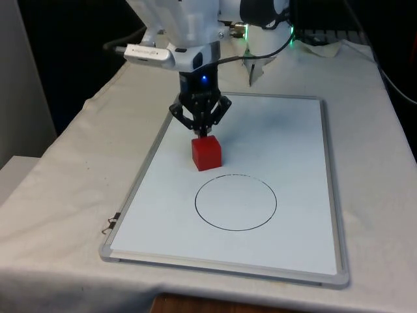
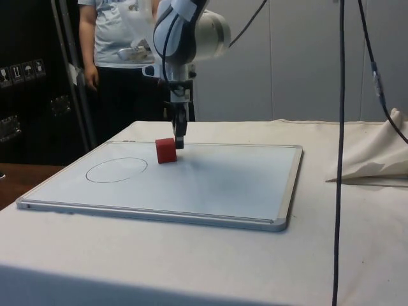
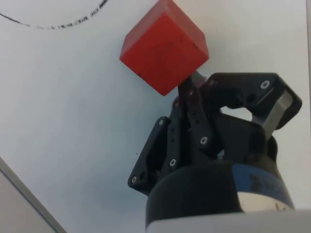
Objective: Push the cube into the marked area.
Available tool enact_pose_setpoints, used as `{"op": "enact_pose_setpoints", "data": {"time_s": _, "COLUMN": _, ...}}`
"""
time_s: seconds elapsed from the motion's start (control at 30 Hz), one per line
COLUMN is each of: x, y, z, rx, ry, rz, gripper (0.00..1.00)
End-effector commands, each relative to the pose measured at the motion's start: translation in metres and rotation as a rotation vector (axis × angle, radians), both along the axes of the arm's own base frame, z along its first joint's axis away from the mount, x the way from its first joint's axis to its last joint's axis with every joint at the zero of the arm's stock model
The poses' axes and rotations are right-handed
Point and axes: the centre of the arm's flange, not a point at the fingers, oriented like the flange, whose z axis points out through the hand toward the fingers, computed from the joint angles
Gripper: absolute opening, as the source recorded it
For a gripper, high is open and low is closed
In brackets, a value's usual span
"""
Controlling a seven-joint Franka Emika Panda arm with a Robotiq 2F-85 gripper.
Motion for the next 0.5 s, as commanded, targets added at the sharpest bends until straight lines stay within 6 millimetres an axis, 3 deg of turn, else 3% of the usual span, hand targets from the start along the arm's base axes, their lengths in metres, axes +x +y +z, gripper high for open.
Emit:
{"op": "enact_pose_setpoints", "data": {"time_s": 0.0, "x": 0.007, "y": 0.0, "z": 0.0, "rx": 0.005, "ry": 0.003, "rz": 0.002, "gripper": 0.0}}
{"op": "enact_pose_setpoints", "data": {"time_s": 0.47, "x": 0.049, "y": 0.004, "z": 0.003, "rx": 0.0, "ry": -0.006, "rz": 0.038, "gripper": 0.0}}
